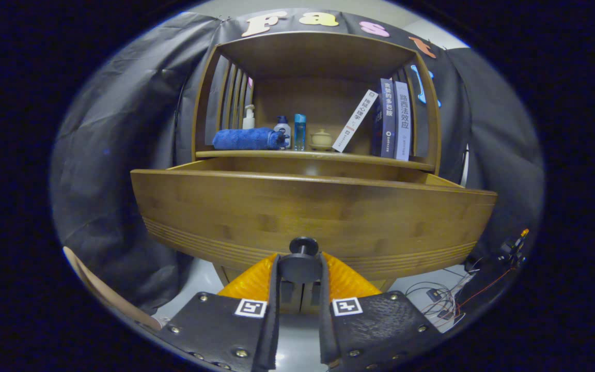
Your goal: Pull open the drawer, take out the items inside it, and place them on the countertop above the cabinet.
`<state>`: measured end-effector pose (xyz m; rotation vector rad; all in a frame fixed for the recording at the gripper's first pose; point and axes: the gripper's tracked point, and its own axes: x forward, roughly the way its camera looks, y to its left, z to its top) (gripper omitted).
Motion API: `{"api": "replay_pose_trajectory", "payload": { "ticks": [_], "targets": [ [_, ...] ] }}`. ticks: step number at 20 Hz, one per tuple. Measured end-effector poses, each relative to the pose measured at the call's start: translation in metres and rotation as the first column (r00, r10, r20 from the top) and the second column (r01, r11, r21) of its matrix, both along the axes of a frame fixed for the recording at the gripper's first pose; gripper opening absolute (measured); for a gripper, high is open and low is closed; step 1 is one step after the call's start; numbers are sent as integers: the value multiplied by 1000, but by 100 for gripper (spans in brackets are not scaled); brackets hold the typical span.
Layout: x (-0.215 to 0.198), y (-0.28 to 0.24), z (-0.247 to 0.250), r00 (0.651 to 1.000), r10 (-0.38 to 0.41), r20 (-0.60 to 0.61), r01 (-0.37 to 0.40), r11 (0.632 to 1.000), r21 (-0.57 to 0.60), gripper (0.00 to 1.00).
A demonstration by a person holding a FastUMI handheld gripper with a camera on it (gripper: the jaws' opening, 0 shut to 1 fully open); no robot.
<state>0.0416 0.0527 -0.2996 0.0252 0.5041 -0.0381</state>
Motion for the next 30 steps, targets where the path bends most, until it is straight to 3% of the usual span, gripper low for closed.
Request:
{"api": "replay_pose_trajectory", "payload": {
  "ticks": [1,4,9,12,15,18,21,26,30],
  "targets": [
    [0,1,0,1000,6,-5,-6,1000,-2,32],
    [-11,1,12,1000,1,11,-1,1000,8,45],
    [-11,-2,90,977,38,210,-18,995,-96,45],
    [7,16,135,946,140,291,-104,986,-133,53],
    [43,37,164,930,235,283,-212,971,-111,65],
    [93,32,167,950,256,181,-242,965,-97,69],
    [121,35,114,952,291,-92,-297,953,-54,69],
    [154,30,36,882,266,-389,-290,957,-5,70],
    [159,14,-9,796,218,-565,-282,959,-28,69]
  ]
}}
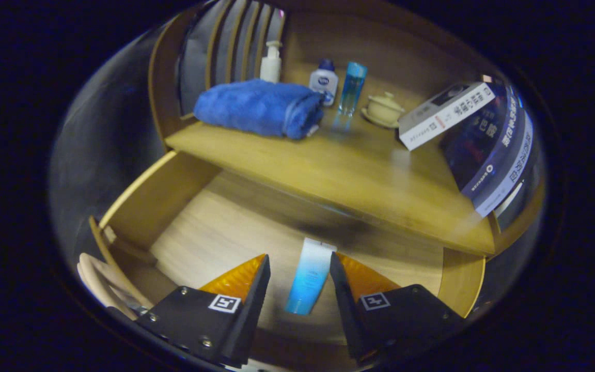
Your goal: Pull open the drawer, take out the items inside it, and place them on the countertop above the cabinet.
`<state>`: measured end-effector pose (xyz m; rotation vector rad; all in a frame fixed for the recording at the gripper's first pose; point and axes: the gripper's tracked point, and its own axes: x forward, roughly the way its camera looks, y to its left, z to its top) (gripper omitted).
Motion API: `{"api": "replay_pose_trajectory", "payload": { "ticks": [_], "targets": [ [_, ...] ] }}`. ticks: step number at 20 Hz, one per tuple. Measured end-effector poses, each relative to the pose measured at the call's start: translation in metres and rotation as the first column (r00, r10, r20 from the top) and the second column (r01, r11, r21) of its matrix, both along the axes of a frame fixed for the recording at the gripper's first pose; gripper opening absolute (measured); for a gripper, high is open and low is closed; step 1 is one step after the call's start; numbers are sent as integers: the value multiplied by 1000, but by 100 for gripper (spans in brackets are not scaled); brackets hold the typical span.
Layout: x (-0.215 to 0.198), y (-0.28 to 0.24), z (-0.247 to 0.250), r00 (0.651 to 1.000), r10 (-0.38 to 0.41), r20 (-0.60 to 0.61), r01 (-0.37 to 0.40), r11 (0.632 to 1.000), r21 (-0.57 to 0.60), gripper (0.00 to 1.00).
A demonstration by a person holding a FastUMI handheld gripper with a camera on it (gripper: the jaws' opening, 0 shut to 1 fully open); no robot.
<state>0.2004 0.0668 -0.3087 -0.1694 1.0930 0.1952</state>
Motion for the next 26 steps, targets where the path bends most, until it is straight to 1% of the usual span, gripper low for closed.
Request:
{"api": "replay_pose_trajectory", "payload": {
  "ticks": [3,5,7,10,13,15,17,20,21,22,23,24,25,26],
  "targets": [
    [-7,-5,-26,994,10,-105,-15,999,-44,70],
    [-6,-1,-29,991,0,-134,-1,1000,-9,70],
    [-8,-5,-33,983,-18,-181,14,1000,-23,69],
    [-13,-6,-39,972,-10,-234,6,1000,-18,70],
    [-18,-6,-43,965,1,-262,-10,999,-34,70],
    [-26,-5,-47,953,11,-303,-23,999,-37,70],
    [-30,-5,-50,945,13,-328,-29,999,-41,71],
    [-30,-5,-51,940,4,-340,-16,999,-32,72],
    [-29,0,-56,943,1,-334,0,1000,2,72],
    [-29,2,-53,938,-31,-345,41,999,23,66],
    [-27,3,-57,944,-45,-325,59,998,32,59],
    [-27,4,-55,945,-22,-325,34,999,32,53],
    [-25,5,-50,954,-18,-299,31,999,38,47],
    [-25,5,-49,955,-12,-297,22,999,31,41]
  ]
}}
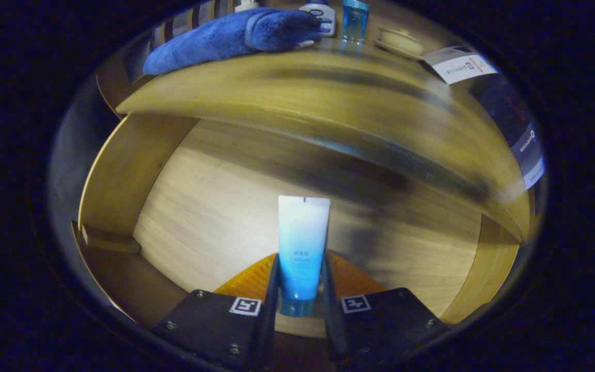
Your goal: Pull open the drawer, take out the items inside it, and place them on the countertop above the cabinet.
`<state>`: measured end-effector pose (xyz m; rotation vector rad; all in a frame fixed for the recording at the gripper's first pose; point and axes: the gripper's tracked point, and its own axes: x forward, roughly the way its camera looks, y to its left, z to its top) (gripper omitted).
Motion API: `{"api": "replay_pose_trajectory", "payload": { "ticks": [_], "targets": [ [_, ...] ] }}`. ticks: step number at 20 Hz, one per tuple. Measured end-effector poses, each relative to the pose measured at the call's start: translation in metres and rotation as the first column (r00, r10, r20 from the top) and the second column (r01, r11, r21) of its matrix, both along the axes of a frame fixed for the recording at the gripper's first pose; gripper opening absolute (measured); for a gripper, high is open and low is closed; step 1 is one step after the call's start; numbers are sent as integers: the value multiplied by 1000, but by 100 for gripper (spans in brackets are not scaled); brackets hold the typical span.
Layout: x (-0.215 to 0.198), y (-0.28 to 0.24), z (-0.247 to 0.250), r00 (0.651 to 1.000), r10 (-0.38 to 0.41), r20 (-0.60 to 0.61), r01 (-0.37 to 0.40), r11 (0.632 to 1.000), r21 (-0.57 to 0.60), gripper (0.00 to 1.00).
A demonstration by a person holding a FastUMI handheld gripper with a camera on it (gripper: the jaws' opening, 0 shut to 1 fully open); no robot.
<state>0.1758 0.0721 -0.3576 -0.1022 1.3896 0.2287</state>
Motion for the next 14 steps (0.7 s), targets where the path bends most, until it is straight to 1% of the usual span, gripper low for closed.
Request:
{"api": "replay_pose_trajectory", "payload": {
  "ticks": [2,3,7,9,12,14],
  "targets": [
    [4,-2,0,1000,6,30,-5,1000,-5,41],
    [6,0,5,999,-1,46,1,1000,12,41],
    [8,9,37,995,-55,79,44,989,141,41],
    [3,13,59,993,-57,105,35,979,199,41],
    [0,9,87,983,-55,174,15,974,226,41],
    [5,8,105,970,-69,234,11,970,244,41]
  ]
}}
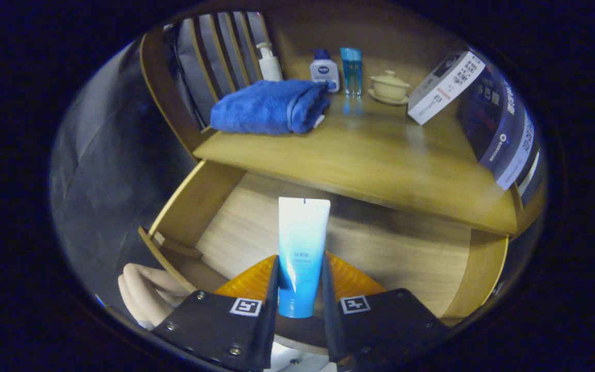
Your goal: Pull open the drawer, take out the items inside it, and place them on the countertop above the cabinet.
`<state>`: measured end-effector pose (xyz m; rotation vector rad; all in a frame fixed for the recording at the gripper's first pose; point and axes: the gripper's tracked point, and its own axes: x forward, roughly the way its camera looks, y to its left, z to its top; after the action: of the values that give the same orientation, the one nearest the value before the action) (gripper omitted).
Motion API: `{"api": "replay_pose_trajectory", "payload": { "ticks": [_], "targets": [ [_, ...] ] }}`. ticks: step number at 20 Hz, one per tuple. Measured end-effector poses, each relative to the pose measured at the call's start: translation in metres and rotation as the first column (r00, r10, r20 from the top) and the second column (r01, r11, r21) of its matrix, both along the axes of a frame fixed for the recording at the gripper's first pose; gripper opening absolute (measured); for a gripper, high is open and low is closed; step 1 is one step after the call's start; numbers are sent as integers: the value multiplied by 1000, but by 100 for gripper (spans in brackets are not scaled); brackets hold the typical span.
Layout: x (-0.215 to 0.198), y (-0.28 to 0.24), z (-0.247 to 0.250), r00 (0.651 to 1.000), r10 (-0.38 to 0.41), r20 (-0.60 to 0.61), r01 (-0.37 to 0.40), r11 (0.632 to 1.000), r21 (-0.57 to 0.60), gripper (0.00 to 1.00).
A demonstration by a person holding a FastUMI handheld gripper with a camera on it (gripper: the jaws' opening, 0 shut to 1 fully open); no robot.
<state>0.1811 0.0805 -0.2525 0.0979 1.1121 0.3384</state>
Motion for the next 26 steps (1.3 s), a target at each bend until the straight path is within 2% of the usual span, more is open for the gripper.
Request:
{"api": "replay_pose_trajectory", "payload": {
  "ticks": [3,5,8,11,19,23,24,26],
  "targets": [
    [20,-4,25,994,-43,104,43,999,3,41],
    [47,-15,32,977,-58,205,72,996,-61,41],
    [87,-27,30,945,2,328,76,971,-226,41],
    [110,-20,16,941,20,337,87,949,-301,41],
    [162,-22,-1,915,0,404,158,920,-359,41],
    [171,-20,-3,902,-49,429,199,929,-313,41],
    [171,-20,-2,896,-61,439,209,932,-297,45],
    [178,-25,5,867,-71,494,238,929,-285,43]
  ]
}}
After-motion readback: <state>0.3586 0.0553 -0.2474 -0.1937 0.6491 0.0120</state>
